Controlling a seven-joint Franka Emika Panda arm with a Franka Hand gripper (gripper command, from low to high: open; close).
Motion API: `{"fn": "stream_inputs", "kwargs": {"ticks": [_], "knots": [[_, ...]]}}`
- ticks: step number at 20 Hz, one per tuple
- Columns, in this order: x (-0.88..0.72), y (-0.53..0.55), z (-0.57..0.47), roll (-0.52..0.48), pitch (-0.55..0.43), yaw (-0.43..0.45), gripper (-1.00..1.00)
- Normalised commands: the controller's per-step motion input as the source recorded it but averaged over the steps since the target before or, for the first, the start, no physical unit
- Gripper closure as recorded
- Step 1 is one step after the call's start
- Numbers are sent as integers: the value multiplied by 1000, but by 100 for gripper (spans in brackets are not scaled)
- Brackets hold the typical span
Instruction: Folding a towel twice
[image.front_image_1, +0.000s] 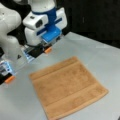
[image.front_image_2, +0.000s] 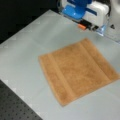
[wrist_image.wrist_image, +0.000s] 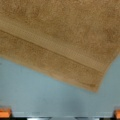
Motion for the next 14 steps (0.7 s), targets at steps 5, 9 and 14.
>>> {"fn": "stream_inputs", "kwargs": {"ticks": [5,9,14], "knots": [[92,68,3,-68,309,64,-100],[356,180,22,-110,238,-156,-100],[589,233,96,-193,183,-257,-100]]}}
